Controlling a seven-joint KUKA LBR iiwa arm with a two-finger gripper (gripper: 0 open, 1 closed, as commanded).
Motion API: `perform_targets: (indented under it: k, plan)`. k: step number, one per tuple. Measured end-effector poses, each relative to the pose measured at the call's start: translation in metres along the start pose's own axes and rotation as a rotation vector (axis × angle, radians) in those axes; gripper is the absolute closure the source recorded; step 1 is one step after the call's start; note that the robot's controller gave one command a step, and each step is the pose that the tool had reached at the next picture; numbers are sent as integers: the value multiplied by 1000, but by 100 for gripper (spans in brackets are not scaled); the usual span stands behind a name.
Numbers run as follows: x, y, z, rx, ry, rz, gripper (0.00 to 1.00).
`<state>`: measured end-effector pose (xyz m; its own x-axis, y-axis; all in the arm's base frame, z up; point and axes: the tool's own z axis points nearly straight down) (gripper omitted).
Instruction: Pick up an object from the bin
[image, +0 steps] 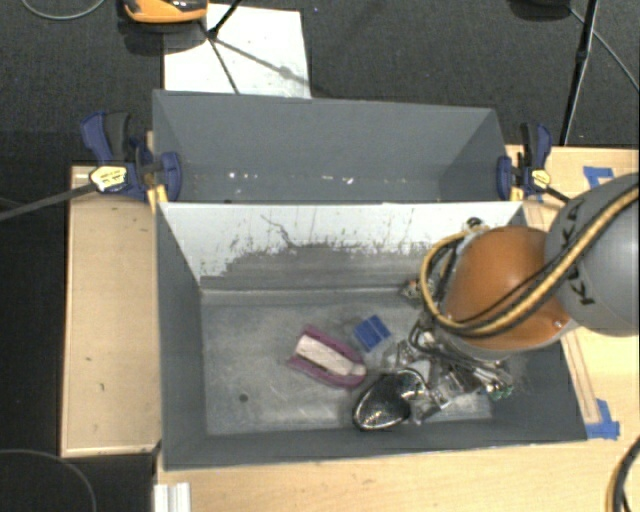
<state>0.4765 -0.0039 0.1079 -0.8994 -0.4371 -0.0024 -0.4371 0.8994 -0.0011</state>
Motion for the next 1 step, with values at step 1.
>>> perform_targets:
  k: [1]
  plan:
    - [-4,4,-124,3,-7,26,100]
